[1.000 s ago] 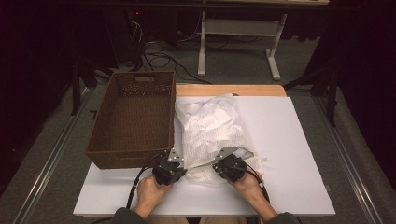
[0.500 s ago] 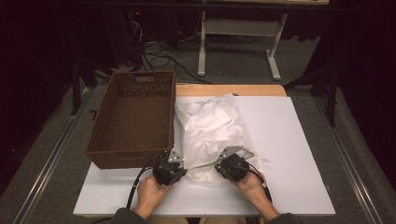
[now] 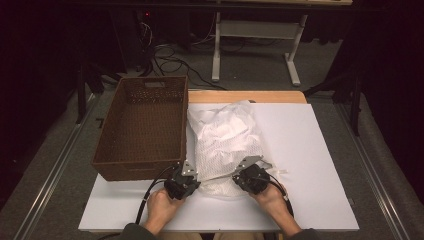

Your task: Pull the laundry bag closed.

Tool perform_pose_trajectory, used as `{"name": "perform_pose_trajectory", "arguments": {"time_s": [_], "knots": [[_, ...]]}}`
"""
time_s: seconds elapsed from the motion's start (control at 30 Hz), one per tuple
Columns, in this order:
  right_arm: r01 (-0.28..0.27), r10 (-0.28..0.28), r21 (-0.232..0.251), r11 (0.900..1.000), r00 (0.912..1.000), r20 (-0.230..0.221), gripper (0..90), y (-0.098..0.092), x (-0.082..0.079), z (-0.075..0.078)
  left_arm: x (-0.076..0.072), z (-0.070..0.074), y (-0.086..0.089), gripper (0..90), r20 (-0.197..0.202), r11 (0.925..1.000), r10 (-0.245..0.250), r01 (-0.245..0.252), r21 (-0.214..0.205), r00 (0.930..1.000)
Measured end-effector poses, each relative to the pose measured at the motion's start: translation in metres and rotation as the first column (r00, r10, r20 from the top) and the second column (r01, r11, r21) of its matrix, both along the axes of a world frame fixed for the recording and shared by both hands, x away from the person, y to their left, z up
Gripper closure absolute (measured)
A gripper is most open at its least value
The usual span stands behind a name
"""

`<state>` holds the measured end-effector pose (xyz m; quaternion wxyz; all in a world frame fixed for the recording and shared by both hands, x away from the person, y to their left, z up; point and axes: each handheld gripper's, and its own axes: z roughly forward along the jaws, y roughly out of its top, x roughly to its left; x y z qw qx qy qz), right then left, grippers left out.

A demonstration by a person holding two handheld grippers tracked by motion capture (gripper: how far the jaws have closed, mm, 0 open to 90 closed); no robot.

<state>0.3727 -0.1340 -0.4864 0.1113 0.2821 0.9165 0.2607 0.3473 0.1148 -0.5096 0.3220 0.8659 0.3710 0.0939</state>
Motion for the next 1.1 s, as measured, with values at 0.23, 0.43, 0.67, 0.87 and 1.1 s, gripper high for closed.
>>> {"name": "perform_pose_trajectory", "arguments": {"time_s": [0.23, 0.43, 0.67, 0.87, 1.1], "knots": [[-0.001, 0.001, 0.002, 1.0, 1.0, -0.006, 87.2, -0.001, 0.001, 0.0, 0.0, 0.0, 0.001, 87.9, -0.003, 1.0, -0.001, 0.001, -0.006, 1.0], [0.005, -0.005, 0.002, 1.0, 1.0, -0.004, 87.2, -0.003, 0.002, 0.0, 0.0, 0.0, 0.001, 87.9, -0.004, 1.0, 0.001, -0.001, -0.008, 1.0], [0.02, -0.02, 0.003, 0.9998, 0.9998, -0.006, 87.2, -0.008, 0.003, 0.001, 0.001, -0.001, 0.002, 87.9, -0.007, 0.9999, 0.001, -0.001, -0.015, 1.0], [0.029, -0.029, 0.018, 0.9994, 0.9996, -0.001, 87.2, -0.013, 0.002, 0.002, 0.001, -0.001, 0.002, 87.9, -0.008, 0.9998, 0.002, -0.002, -0.018, 1.0], [0.033, -0.032, 0.022, 0.9992, 0.9994, -0.009, 87.2, -0.016, 0.002, 0.001, 0.001, -0.001, 0.003, 87.8, -0.011, 0.9997, 0.0, 0.0, -0.024, 0.9999]]}}
